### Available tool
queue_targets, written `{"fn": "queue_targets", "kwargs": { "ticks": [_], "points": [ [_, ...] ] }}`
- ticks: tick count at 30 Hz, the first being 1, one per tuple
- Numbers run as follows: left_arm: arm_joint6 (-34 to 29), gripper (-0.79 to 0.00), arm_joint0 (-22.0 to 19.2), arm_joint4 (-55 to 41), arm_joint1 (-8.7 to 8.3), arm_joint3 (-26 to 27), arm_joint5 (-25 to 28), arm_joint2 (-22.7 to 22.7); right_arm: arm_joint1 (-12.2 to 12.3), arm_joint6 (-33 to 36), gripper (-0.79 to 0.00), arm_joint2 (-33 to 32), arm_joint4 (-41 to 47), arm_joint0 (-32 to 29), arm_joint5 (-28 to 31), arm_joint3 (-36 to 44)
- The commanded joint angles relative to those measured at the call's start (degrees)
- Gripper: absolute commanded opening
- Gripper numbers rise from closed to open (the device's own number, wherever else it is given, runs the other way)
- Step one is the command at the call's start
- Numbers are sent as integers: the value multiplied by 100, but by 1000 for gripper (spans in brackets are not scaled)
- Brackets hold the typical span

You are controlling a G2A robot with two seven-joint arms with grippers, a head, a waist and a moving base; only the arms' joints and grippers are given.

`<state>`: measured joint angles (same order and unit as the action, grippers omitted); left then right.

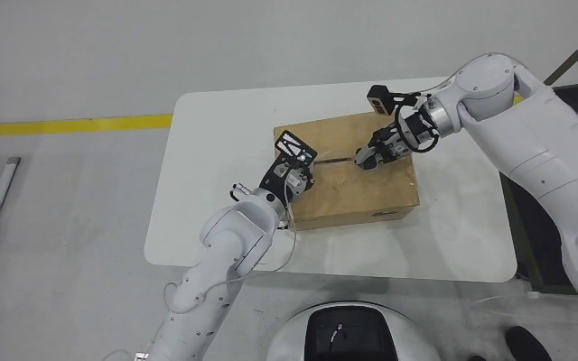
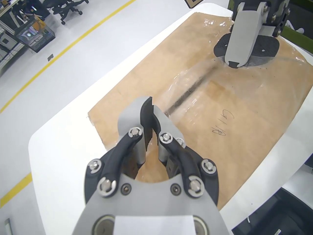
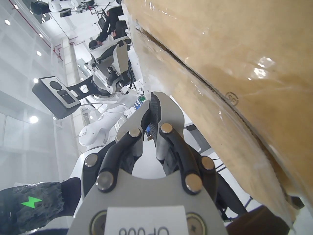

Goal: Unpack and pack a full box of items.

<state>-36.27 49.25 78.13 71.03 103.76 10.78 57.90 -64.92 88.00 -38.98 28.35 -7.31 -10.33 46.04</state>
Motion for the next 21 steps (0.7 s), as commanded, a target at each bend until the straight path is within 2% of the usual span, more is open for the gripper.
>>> {"fn": "queue_targets", "kwargs": {
  "ticks": [1,21],
  "points": [
    [0,-785,-23,5,14,-48,-15,-17,0,0,-785,29,6,21,-10,-6],
    [-24,-785,-110,63,112,-97,33,16,148,0,-785,352,130,192,-86,41]
  ]
}}
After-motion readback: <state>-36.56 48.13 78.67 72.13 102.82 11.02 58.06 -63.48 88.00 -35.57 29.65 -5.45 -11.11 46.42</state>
